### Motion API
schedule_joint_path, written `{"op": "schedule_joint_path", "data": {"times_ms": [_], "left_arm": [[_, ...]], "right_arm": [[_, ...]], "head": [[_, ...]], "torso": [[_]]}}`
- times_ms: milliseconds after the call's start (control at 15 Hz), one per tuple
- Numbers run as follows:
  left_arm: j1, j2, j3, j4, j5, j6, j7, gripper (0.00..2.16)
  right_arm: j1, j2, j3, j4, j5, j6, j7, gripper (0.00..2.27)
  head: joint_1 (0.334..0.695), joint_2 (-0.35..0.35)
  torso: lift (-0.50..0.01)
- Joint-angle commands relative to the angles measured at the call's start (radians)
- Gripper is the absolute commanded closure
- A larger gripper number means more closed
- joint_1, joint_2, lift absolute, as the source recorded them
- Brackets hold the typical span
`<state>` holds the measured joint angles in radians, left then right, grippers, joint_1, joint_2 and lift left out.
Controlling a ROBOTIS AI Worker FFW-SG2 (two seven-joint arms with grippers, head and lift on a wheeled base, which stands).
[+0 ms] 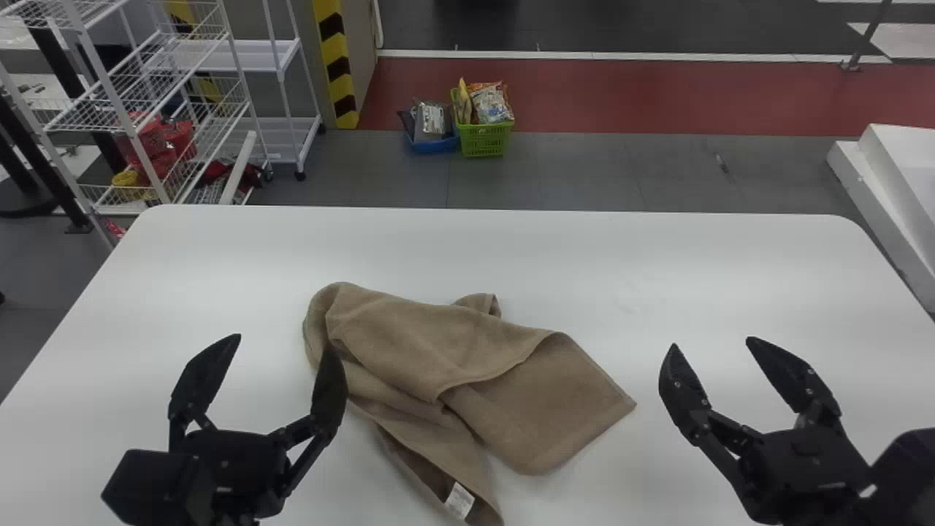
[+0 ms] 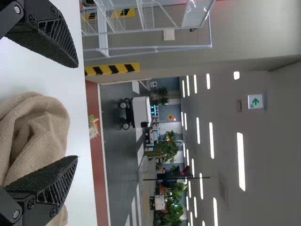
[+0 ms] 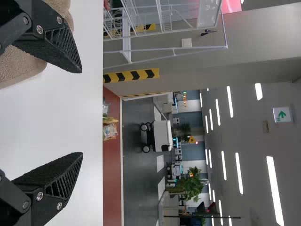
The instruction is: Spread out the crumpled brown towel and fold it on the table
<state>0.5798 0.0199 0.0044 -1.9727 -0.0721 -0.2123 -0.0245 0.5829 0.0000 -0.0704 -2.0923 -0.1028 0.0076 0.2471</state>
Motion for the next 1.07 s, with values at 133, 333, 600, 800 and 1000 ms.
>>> {"op": "schedule_joint_path", "data": {"times_ms": [133,333,600,800,1000], "left_arm": [[0.003,0.000,-0.001,-0.002,0.000,0.000,0.000,0.13],[0.003,0.000,-0.001,0.000,-0.002,0.000,0.000,0.13],[0.003,0.002,-0.003,0.000,-0.008,0.006,-0.002,0.13],[0.005,0.002,-0.003,0.002,-0.011,0.009,-0.002,0.13],[0.003,0.002,-0.003,0.003,-0.011,0.009,0.000,0.13]], "right_arm": [[0.000,0.001,0.000,0.000,0.000,0.004,0.000,0.22],[-0.009,0.001,0.000,0.000,0.005,0.044,0.008,0.22],[-0.038,0.001,-0.005,0.000,0.005,0.142,0.081,0.22],[-0.048,0.001,-0.002,0.008,0.008,0.142,0.087,0.22],[-0.055,0.001,0.000,0.015,0.009,0.148,0.087,0.22]], "head": [[0.695,0.011],[0.695,0.011],[0.695,0.025],[0.695,0.033],[0.695,0.036]], "torso": [[-0.127],[-0.127],[-0.127],[-0.127],[-0.127]]}}
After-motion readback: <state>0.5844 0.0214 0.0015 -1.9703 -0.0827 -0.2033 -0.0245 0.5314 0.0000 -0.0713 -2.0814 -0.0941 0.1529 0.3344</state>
